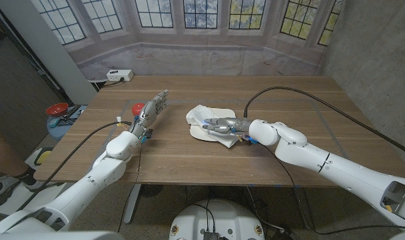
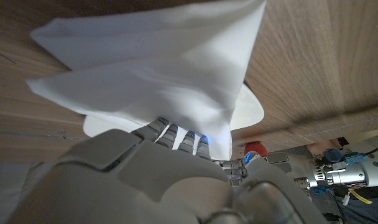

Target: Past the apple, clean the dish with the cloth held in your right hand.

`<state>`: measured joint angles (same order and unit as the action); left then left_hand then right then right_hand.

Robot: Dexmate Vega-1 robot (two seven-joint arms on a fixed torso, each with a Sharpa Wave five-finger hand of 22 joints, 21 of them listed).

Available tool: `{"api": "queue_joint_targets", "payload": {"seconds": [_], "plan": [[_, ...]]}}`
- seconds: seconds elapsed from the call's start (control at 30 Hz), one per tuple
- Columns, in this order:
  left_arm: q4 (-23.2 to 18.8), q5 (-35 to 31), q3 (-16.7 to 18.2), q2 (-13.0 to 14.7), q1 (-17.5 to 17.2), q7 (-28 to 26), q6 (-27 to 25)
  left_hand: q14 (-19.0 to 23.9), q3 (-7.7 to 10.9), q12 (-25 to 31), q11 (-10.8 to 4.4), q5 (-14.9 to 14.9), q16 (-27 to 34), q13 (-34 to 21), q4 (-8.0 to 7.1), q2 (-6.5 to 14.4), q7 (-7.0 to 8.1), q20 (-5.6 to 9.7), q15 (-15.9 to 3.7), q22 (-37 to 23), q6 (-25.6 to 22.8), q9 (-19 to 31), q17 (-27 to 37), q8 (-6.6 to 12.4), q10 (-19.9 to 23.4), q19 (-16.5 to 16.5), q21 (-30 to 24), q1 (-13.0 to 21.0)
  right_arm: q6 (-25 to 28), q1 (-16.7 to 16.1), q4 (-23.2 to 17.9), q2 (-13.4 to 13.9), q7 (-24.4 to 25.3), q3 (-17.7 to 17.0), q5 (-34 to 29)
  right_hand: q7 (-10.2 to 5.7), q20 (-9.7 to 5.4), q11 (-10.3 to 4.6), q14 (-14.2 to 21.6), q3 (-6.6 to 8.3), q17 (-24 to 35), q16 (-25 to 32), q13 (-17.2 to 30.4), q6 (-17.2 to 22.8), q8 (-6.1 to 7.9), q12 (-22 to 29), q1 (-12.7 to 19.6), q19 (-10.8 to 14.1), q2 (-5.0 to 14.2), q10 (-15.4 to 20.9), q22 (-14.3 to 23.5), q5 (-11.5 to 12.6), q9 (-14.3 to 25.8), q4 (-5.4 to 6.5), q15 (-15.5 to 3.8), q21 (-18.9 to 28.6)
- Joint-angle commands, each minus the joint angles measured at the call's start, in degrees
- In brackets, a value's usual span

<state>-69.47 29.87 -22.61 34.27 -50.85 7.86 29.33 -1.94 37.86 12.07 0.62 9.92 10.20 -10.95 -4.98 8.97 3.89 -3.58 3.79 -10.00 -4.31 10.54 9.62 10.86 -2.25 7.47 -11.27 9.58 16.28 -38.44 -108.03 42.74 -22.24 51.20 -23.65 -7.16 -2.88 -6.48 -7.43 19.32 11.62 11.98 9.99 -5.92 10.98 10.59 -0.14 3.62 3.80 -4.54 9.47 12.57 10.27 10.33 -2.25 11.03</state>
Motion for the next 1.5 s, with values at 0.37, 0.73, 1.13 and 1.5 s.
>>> {"api": "queue_joint_targets", "payload": {"seconds": [0.37,0.73,1.13,1.5], "plan": [[1.6,0.4,0.2,-0.4,0.4,0.6,0.8,0.0,0.59,0.2,-0.07,0.2,-0.1,-0.2,-0.09,0.3,-0.27,0.06,0.20,-0.1,-0.8,0.1,0.1,0.56,0.5,0.3,-0.1,0.1,-1.5,-0.1,-5.0,1.3,-4.6,-0.5,-0.8,-0.27,-0.57,0.22,0.3,0.58,0.2,0.1,0.2,0.5,0.28,0.1,0.2,1.2,6.37,-0.2,0.2,0.4,0.1,0.10,-0.20,0.2],[2.5,0.7,0.3,-0.5,0.8,1.0,1.0,0.0,0.69,0.2,-0.10,0.1,-0.1,-0.2,-0.08,0.3,-0.35,0.05,0.20,-0.1,-0.9,0.1,0.1,0.50,0.5,0.3,-0.1,0.1,-1.9,0.0,-5.7,1.3,-5.6,-1.0,-0.8,-0.26,-0.62,0.37,0.3,0.82,0.2,0.1,0.2,0.6,0.18,0.1,0.4,1.3,6.45,-0.2,0.2,0.4,0.1,0.03,-0.23,0.1],[4.2,1.2,0.3,-0.7,1.9,2.2,1.3,0.0,0.80,0.2,0.00,0.1,-0.1,-0.2,-0.08,0.3,-0.40,0.08,0.23,-0.1,-1.0,0.2,0.1,0.43,0.5,0.3,-0.1,0.1,-2.0,0.3,-6.9,1.2,-7.0,-1.5,-0.5,-0.30,-0.62,0.05,0.3,1.12,0.2,0.0,0.2,0.6,0.10,0.0,0.5,1.3,6.49,-0.3,0.2,0.4,0.1,-0.06,-0.32,0.1],[4.4,1.4,0.5,-0.6,1.7,2.3,1.5,0.1,0.91,0.2,-0.12,0.1,-0.1,-0.2,-0.05,0.3,-0.39,0.07,0.19,-0.1,-1.0,0.2,0.1,0.35,0.6,0.3,-0.1,0.1,-1.5,-0.1,-7.9,1.1,-7.5,-1.5,0.0,-0.41,-0.68,0.00,0.3,1.51,0.1,0.0,0.2,0.6,0.02,0.0,0.7,1.3,6.53,-0.4,0.2,0.4,0.1,-0.19,-0.45,0.0]]}}
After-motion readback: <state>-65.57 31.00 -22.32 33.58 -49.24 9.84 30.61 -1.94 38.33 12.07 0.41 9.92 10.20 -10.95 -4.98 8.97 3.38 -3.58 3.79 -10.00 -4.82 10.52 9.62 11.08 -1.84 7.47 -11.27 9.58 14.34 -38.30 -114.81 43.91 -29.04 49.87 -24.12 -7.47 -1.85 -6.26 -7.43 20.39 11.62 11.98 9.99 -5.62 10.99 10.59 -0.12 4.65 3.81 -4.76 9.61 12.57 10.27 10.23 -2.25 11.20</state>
